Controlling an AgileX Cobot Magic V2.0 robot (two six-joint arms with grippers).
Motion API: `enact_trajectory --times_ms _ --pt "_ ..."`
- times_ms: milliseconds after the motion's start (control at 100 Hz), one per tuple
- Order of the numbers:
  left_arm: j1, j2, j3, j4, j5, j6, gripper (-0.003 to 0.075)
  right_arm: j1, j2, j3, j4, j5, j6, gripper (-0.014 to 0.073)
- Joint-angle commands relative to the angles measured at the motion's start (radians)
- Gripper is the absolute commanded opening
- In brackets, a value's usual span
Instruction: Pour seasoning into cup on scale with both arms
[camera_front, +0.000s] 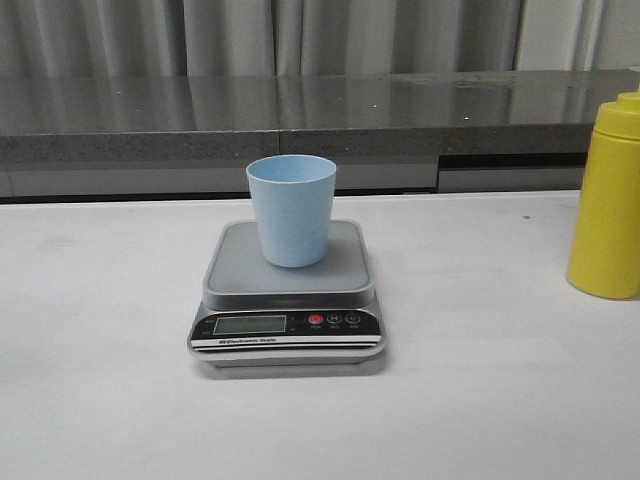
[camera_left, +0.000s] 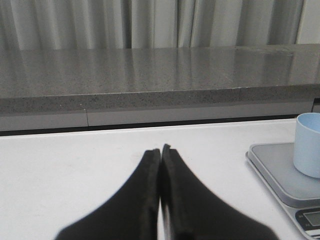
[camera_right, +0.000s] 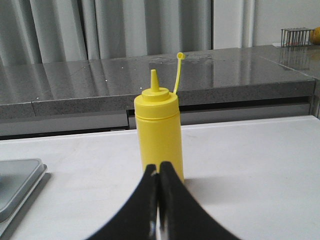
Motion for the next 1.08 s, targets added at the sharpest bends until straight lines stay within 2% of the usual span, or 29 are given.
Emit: enact_trajectory --times_ms 0,150,200,250,1070 --pt "0.016 -0.024 0.017 -0.006 -0.106 0.023 -0.0020 -0.003 -0.024 -0.018 0.003 -0.080 -0.010 -0.0068" --pt "0.059 -0.103 0.105 -0.030 -0.156 0.048 -0.0020 -0.003 -0.024 -0.018 0.003 -0.080 -0.010 -0.0068" --pt "0.072 -0.133 0.103 -0.046 -0.098 0.048 -0.0020 -0.003 -0.023 -0.018 0.003 -0.079 -0.010 -0.0068" --pt "0.081 -0.128 0.103 -0.048 -0.095 0.048 -0.0020 -0.003 -0.022 -0.018 0.003 -0.079 -0.010 -0.0068" --pt "0.081 -0.128 0.103 -0.048 -0.127 0.048 -0.0020 -0.003 -0.022 -0.018 0.003 -0.078 -0.010 -0.0068"
